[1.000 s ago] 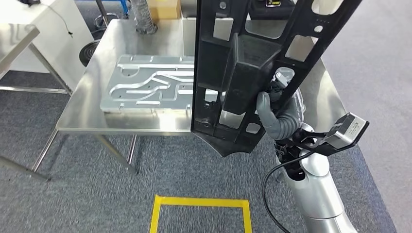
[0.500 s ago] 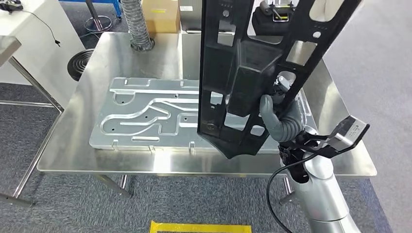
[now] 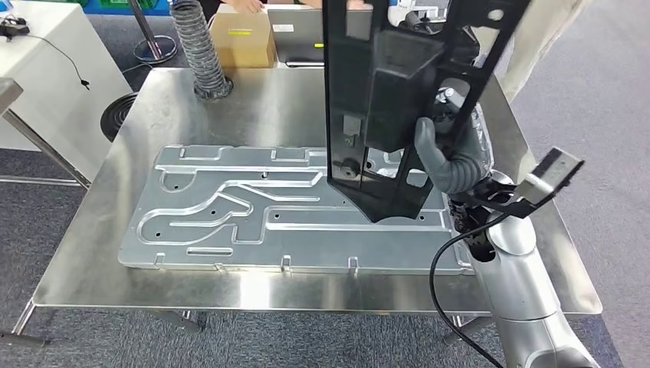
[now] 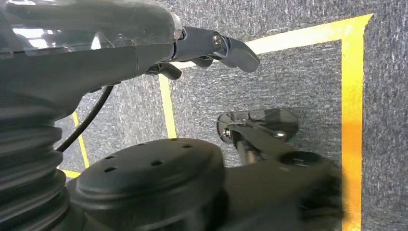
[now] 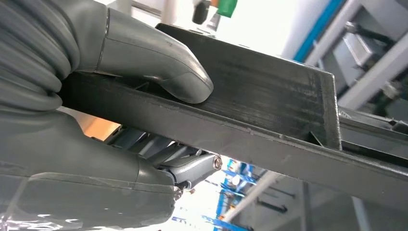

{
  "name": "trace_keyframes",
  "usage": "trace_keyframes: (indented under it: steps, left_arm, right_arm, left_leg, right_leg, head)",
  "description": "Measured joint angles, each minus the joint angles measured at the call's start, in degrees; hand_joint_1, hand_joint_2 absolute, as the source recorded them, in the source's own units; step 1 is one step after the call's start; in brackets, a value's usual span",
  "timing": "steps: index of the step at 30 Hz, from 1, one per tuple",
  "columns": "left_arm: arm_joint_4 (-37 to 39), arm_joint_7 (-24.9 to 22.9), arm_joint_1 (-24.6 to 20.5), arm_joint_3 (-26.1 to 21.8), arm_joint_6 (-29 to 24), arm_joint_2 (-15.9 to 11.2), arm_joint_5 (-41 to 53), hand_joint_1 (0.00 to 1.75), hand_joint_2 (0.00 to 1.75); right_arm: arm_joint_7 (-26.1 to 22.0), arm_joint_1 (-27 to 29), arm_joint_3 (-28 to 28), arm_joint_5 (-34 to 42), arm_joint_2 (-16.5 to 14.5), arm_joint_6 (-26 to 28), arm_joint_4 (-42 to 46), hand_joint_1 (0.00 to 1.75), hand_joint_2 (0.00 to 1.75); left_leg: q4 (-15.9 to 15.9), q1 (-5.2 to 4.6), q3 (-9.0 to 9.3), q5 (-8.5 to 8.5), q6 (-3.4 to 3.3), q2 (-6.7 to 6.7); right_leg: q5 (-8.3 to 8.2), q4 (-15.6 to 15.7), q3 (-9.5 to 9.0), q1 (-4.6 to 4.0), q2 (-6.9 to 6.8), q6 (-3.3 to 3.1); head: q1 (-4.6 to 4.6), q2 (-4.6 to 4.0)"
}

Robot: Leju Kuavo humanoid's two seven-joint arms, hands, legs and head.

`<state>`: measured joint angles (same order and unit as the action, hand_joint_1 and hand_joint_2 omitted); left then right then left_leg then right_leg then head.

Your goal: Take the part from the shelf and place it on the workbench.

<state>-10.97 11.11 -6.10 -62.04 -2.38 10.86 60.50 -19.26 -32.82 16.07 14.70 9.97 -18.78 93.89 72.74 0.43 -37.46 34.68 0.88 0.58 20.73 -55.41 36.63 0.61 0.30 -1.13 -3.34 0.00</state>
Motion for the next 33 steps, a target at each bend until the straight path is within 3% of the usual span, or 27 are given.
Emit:
trace_keyframes:
  steps: [2, 4, 6, 7, 11, 13, 15, 17, 18, 20, 22, 24, 27, 31, 32, 33]
  left_arm:
    - [0.0, 0.1, 0.0, 0.0, 0.1, 0.0, 0.1, 0.0, 1.75]
    - [0.0, 0.4, -0.1, 0.0, 0.3, 0.0, 0.1, 0.0, 1.75]
    - [0.0, 0.9, -0.3, 0.0, 0.5, -0.1, 0.1, 0.0, 1.75]
    - [0.0, 1.3, -0.4, 0.0, 0.5, -0.1, 0.1, 0.0, 1.75]
    - [0.0, 2.4, -0.6, -0.2, 0.9, -0.1, 0.1, 0.0, 1.75]
    - [0.0, 2.6, -0.7, -0.3, 1.2, 0.0, 0.4, 0.0, 1.75]
    - [0.0, 2.8, -0.8, -0.3, 1.2, 0.0, 0.8, 0.0, 1.75]
    - [0.0, 2.8, -0.7, -0.3, 1.1, 0.1, 1.0, 0.0, 1.75]
    - [0.0, 2.8, -0.7, -0.3, 1.1, 0.2, 1.1, 0.0, 1.75]
    - [0.0, 2.8, -0.9, -0.2, 1.3, 0.4, 1.4, 0.0, 1.75]
    - [0.0, 2.8, -1.1, -0.2, 1.6, 0.6, 1.9, 0.0, 1.75]
    - [0.0, 2.8, -1.3, -0.1, 2.1, 0.6, 2.4, 0.0, 1.75]
    - [0.0, 2.7, -1.5, 0.4, 2.5, 0.6, 3.0, 0.0, 1.75]
    - [0.0, 2.6, -1.4, 1.0, 2.6, 0.6, 3.5, 0.0, 1.75]
    - [0.0, 2.6, -1.4, 1.0, 2.6, 0.6, 3.6, 0.0, 1.75]
    - [0.0, 2.6, -1.4, 1.1, 2.6, 0.6, 3.7, 0.0, 1.75]
  right_arm:
    - [1.4, -1.9, 0.3, -1.8, 0.1, 0.4, -1.5, 1.75, 1.75]
    - [2.7, -4.5, 0.8, -4.0, 0.3, 1.1, -3.2, 1.75, 1.75]
    - [3.3, -7.7, 1.7, -6.9, 0.4, 1.8, -5.6, 1.75, 1.75]
    - [3.5, -9.8, 2.5, -9.0, 0.4, 2.2, -7.2, 1.75, 1.75]
    - [3.3, -19.1, 6.3, -23.6, 1.3, 6.5, -15.0, 1.75, 1.75]
    - [2.9, -23.0, 9.0, -33.6, 2.4, 10.3, -18.6, 1.75, 1.75]
    - [2.3, -25.7, 12.0, -41.9, 3.7, 13.7, -21.7, 1.75, 1.75]
    - [1.9, -27.4, 14.7, -47.5, 4.9, 15.9, -24.5, 1.75, 1.75]
    - [1.8, -28.1, 16.0, -50.0, 5.3, 16.7, -25.6, 1.75, 1.75]
    - [1.8, -30.0, 18.8, -55.5, 6.3, 18.3, -27.6, 1.75, 1.75]
    - [1.8, -31.5, 21.8, -59.9, 7.1, 19.8, -29.7, 1.75, 1.75]
    - [1.5, -31.7, 24.2, -62.1, 7.8, 21.0, -31.8, 1.75, 1.75]
    - [0.9, -30.9, 26.8, -64.2, 9.1, 23.4, -34.6, 1.75, 1.75]
    - [0.2, -28.3, 29.5, -65.4, 10.5, 27.3, -38.1, 1.75, 1.75]
    - [0.2, -27.5, 30.0, -65.6, 10.7, 27.8, -38.6, 1.75, 1.75]
    - [0.2, -26.7, 30.5, -65.7, 11.0, 28.0, -39.0, 1.75, 1.75]
  left_leg:
    - [-0.5, 0.12, -1.08, -1.26, 0.23, -0.06]
    - [-6.9, 0.26, 0.68, -6.1, 0.24, -0.17]
    - [-12.7, 0.2, 2.42, -8.87, -0.15, -0.3]
    - [-14.0, 0.1, 2.74, -9.47, -0.51, -0.34]
    - [-14.4, 0.01, 2.65, -10.31, -2.03, -0.27]
    - [-14.6, 0.18, 2.66, -10.72, -2.52, -0.27]
    - [-14.6, 0.16, 2.6, -10.77, -2.73, -0.21]
    - [-14.5, 0.12, 2.58, -10.76, -2.76, -0.11]
    - [-14.5, 0.06, 2.59, -10.75, -2.75, -0.06]
    - [-14.5, -0.14, 2.6, -10.73, -2.68, -0.02]
    - [-14.4, -0.31, 2.55, -10.7, -2.33, -0.05]
    - [-14.6, -0.26, 2.58, -10.7, -1.74, -0.08]
    - [-13.1, -0.26, 1.98, -9.44, -0.88, -0.16]
    - [0.1, 0.07, -4.12, -3.27, -0.19, -0.25]
    - [1.5, 0.13, -4.85, -3.33, -0.12, -0.25]
    - [0.5, 0.17, -4.46, -4.51, -0.1, -0.25]
  right_leg:
    - [0.56, -0.4, -0.33, -0.01, 0.13, 0.05]
    - [1.2, -1.2, -0.57, 0.0, 0.29, 0.31]
    - [1.68, -2.0, -0.46, -0.05, 0.39, 0.79]
    - [1.8, -2.3, -0.21, -0.08, 0.44, 1.1]
    - [2.56, -3.6, 0.58, -0.05, 0.29, 2.43]
    - [5.43, -8.0, 2.35, 0.1, 0.07, 2.9]
    - [9.07, -15.6, 5.54, 0.13, 0.01, 3.18]
    - [9.81, -19.2, 7.03, 0.12, 0.01, 3.22]
    - [8.55, -17.4, 6.07, 0.1, 0.01, 3.05]
    - [5.19, -9.5, 1.99, -0.14, -0.03, 2.28]
    - [3.44, -3.5, -1.04, -0.59, -0.19, 1.59]
    - [3.4, -2.5, -1.47, -0.92, -0.3, 1.27]
    - [2.94, -1.5, -1.98, -0.43, -0.45, 0.68]
    - [2.92, -1.3, -2.19, -0.29, -0.6, 0.27]
    - [2.99, -1.3, -2.2, -0.28, -0.52, 0.3]
    - [3.1, -1.5, -2.22, -0.26, -0.41, 0.37]
  head:
    - [0.0, 0.0]
    - [0.0, -0.01]
    - [0.01, -0.01]
    - [0.01, -0.01]
    - [0.01, -0.01]
    - [0.01, -0.01]
    - [0.02, -0.01]
    - [0.02, -0.01]
    - [0.02, -0.01]
    - [0.02, -0.01]
    - [0.02, -0.01]
    - [0.02, -0.01]
    - [0.02, 0.0]
    - [0.01, 0.0]
    - [0.01, 0.0]
    - [0.01, 0.0]
